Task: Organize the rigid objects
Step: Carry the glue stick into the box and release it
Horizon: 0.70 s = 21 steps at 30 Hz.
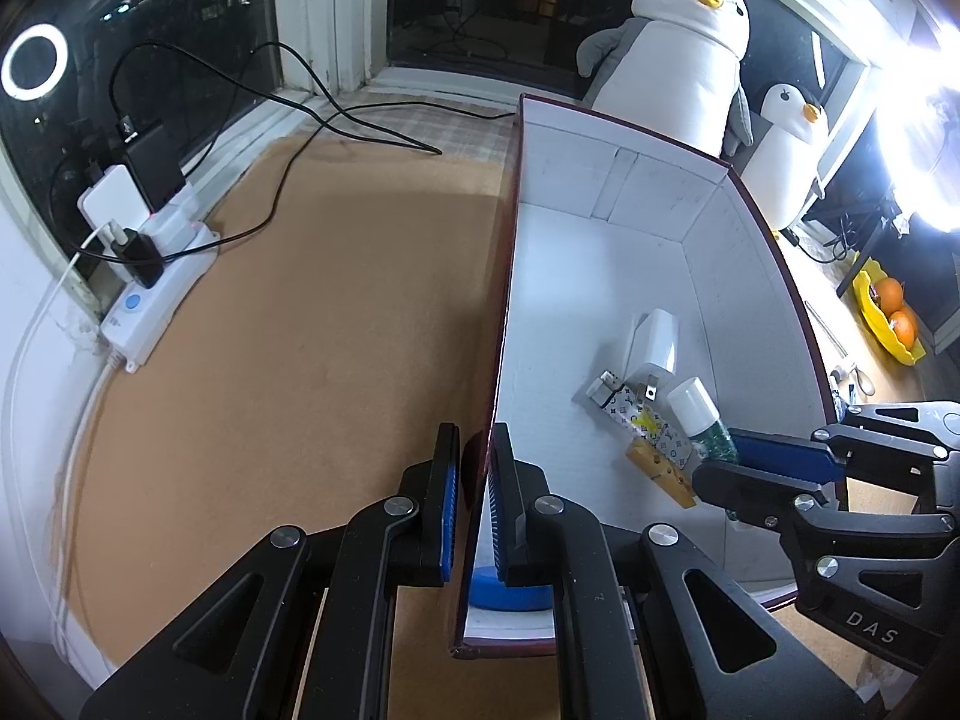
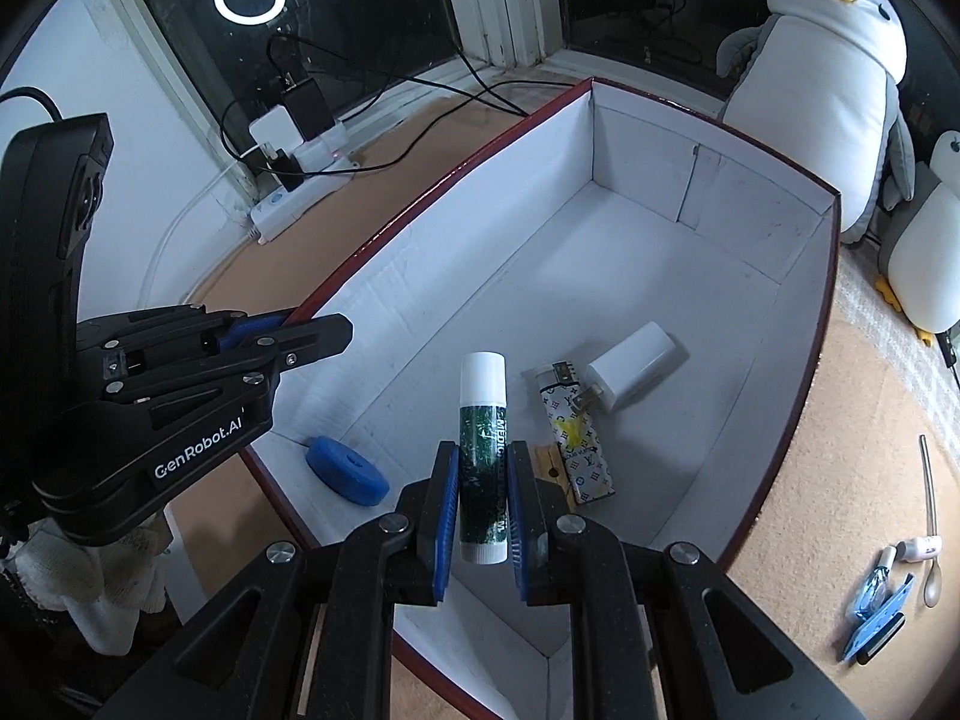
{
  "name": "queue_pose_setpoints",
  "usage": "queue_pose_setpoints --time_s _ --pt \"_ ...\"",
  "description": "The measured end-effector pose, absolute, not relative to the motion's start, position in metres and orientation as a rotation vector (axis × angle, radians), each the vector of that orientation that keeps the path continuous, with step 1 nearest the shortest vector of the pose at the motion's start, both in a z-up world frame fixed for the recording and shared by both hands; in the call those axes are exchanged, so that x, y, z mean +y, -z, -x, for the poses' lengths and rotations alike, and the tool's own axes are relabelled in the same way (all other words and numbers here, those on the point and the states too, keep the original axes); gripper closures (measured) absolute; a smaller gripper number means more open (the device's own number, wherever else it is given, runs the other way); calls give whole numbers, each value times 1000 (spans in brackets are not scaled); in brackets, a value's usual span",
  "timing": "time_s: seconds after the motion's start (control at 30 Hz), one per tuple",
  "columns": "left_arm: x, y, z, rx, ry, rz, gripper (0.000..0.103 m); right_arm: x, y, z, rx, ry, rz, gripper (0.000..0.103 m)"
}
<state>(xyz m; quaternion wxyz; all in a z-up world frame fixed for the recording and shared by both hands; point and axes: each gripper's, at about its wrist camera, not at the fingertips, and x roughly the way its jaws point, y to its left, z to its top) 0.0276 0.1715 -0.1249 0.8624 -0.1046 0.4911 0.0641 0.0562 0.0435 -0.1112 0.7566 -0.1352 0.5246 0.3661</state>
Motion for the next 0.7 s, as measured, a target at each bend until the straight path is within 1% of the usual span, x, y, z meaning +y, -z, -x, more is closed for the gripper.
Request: queue_pose_setpoints --time_s 0.33,0.37,0.4,0.43,0.47,0.5,0.57,0.7 --pt "171 125 -28 1032 -137 217 95 45 109 -54 1123 -821 308 89" --pt "171 125 -28 1032 -137 217 95 45 109 -54 1120 -822 307 85" --pt "171 125 -28 1032 -137 217 95 45 108 -53 1115 -820 307 77" --pt "171 125 -28 1032 -137 217 95 44 107 -53 1108 -817 307 73" --pt "171 125 -28 1032 -137 216 95 44 106 -53 1100 -812 309 67" --pt "171 125 -28 1032 -137 215 95 44 104 -53 1092 -809 309 62" --pt "171 126 -28 1032 -137 215 95 44 102 -53 1084 -803 310 59" --pt "172 126 -28 1031 -138 212 95 42 99 -53 1069 -788 312 56"
